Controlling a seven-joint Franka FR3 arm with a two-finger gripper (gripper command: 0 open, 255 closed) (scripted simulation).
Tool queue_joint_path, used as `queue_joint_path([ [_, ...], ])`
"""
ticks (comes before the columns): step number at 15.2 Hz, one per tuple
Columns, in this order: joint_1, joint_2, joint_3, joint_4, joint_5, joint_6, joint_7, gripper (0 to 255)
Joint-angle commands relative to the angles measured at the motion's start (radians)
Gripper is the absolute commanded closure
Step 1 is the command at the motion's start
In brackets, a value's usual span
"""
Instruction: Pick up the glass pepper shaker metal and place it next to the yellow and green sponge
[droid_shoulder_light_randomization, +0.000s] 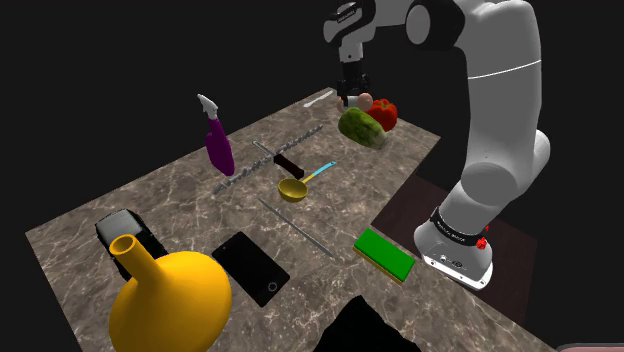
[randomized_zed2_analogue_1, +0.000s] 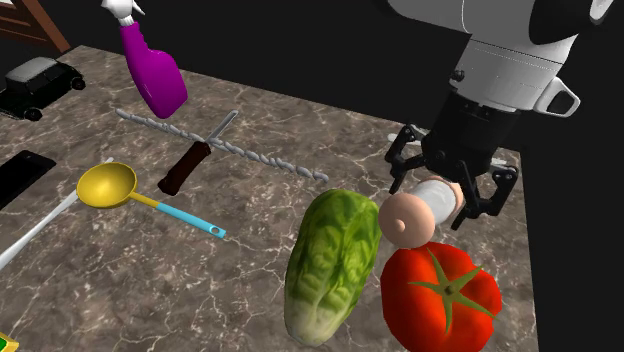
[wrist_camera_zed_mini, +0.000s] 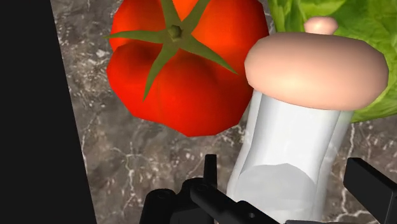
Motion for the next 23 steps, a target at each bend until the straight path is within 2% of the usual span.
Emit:
queue_joint_path([
  [1,0.001,-0.002,0.0,-0.005,0.0,0.003,0.0,0],
  [5,0.001,-0.001,0.0,-0.004,0.0,0.003,0.0,0],
  [6,0.001,-0.001,0.0,-0.004,0.0,0.003,0.0,255],
  [15,0.001,-0.002,0.0,-0.005,0.0,0.003,0.0,255],
  [23,0.004,-0.043,-0.008,0.041,-0.013,-0.082,0.001,255],
])
